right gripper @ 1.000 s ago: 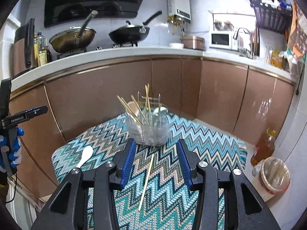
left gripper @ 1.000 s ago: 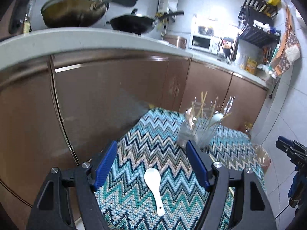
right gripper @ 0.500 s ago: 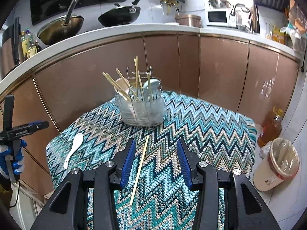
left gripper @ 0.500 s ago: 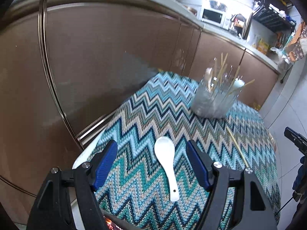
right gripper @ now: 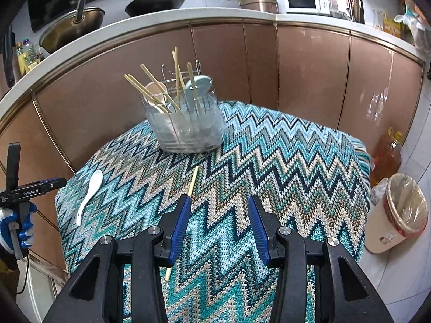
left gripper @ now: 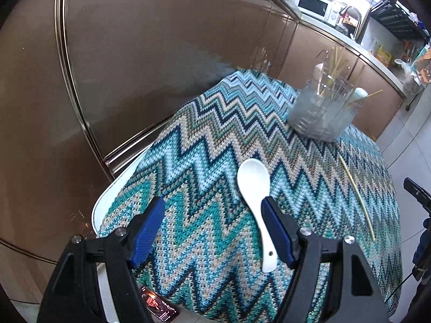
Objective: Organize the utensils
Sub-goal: 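Move both open tools back down toward the remaining spoon and chopstick, then position the left tool over the white spoon while the right tool aligns over the chopstick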
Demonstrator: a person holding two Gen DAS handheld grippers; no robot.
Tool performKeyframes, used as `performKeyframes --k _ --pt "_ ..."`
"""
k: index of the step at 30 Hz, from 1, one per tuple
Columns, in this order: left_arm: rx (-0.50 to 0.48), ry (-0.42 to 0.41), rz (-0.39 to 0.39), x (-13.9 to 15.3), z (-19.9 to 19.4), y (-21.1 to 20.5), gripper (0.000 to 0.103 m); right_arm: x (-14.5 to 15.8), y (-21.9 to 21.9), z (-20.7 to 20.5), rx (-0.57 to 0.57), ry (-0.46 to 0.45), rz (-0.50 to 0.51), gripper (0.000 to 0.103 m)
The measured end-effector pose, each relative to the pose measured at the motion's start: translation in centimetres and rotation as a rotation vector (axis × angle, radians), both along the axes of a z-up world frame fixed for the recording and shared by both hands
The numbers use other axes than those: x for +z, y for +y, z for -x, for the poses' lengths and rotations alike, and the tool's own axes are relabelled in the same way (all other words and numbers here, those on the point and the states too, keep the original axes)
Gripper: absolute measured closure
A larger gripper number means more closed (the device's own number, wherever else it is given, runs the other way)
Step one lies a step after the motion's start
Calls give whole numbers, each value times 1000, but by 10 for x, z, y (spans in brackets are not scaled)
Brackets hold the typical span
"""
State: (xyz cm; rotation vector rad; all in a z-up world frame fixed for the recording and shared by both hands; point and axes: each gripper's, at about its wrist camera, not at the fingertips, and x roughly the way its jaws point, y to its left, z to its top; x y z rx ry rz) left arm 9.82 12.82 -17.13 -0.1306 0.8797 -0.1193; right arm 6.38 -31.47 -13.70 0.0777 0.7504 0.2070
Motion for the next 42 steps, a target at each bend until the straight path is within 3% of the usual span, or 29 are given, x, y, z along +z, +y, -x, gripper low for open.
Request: performKeyframes --k 17,42 --pt "-9 68 103 -22 -4 12 31 -16 6 -13 28 46 -2 59" --pt "-18 110 150 -40 -11 12 31 -31 9 -19 64 93 -1 59"
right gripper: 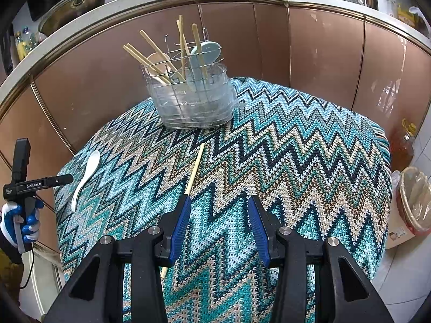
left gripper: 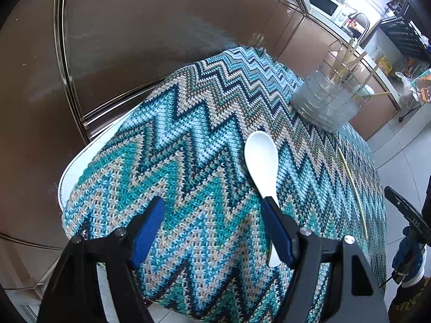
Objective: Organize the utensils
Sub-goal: 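Position the left tool over the white spoon while the right tool aligns over the chopstick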
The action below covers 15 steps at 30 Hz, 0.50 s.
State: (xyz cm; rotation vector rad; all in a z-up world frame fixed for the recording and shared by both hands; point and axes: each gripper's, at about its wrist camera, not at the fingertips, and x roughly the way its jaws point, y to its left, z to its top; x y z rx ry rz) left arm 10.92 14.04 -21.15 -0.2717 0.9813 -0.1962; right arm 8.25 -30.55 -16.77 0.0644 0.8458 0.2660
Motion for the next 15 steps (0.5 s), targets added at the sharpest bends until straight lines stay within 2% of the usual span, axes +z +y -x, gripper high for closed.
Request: performKeyframes --k 15 --pt "-11 -17 21 1 4 4 31 -1 2 -3 24 10 2 59"
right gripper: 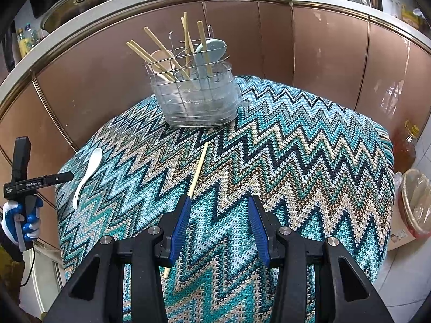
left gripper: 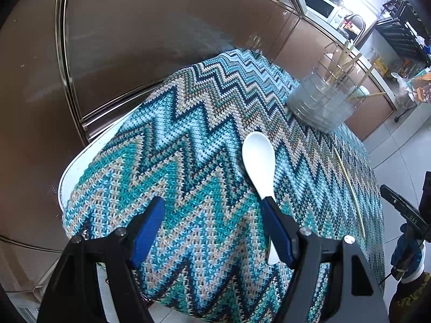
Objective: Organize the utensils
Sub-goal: 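Position the left tool over the white spoon while the right tool aligns over the chopstick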
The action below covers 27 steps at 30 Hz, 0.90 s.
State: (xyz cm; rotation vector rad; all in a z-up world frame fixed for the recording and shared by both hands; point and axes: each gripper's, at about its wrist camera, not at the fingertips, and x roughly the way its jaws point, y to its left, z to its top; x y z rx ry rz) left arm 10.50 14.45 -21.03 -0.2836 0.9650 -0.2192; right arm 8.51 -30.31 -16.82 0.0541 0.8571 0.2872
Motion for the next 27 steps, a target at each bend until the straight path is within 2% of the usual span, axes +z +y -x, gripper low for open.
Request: performKeyframes --k 13,27 --pt "-1 5 19 -1 1 4 31 -3 -2 -4 16 16 -14 59" --pt "-5 -27 87 6 -1 15 32 -6 -3 -8 18 37 -41 59"
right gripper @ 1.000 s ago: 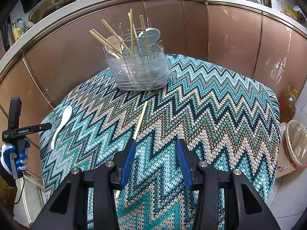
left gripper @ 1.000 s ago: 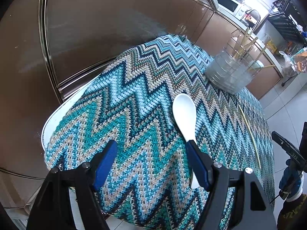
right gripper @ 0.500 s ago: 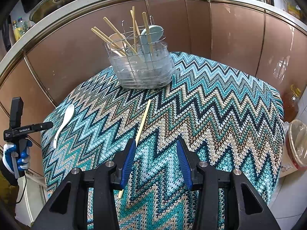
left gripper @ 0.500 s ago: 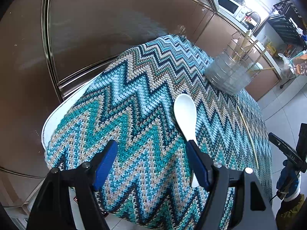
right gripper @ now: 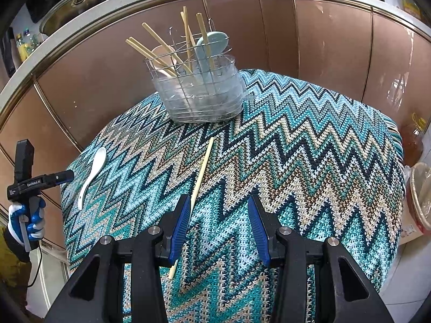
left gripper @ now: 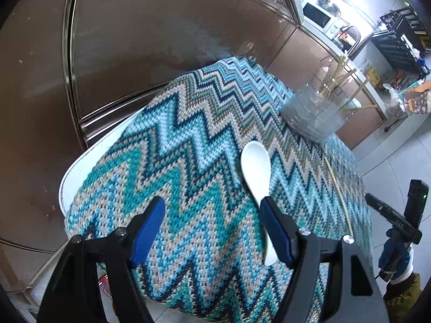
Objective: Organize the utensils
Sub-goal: 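Position the left tool over the white spoon while the right tool aligns over the chopstick, then close the left tool on the white spoon while the right tool grasps the chopstick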
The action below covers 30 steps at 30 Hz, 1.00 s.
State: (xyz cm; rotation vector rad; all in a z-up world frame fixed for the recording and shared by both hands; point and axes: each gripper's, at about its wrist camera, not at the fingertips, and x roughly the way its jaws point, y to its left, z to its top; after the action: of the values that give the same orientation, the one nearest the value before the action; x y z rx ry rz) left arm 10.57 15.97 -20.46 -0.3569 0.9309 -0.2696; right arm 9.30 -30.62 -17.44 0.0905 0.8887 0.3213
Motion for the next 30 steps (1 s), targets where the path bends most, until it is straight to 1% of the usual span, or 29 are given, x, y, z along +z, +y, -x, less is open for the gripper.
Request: performKeyframes --k 6,12,17,19,21,27,30 --pt "-51 -20 18 11 -24 -13 32 -2 3 -3 8 7 -1 59" --pt "-104 27 22 0 -45 -29 32 -3 0 -5 10 12 6 59" --pt "-123 38 24 -5 -53 -36 33 -7 -2 -10 6 23 11 59" --pt "-128 42 23 -6 -54 -38 36 -9 0 -12 9 27 11 59" --pt "-130 47 20 -7 -57 -39 41 -11 2 -14 15 31 12 59" --pt "-122 53 21 -12 -61 -36 51 -15 7 -20 30 36 14 59" --pt "-117 57 18 -12 -64 -34 55 -17 7 -22 32 39 15 59"
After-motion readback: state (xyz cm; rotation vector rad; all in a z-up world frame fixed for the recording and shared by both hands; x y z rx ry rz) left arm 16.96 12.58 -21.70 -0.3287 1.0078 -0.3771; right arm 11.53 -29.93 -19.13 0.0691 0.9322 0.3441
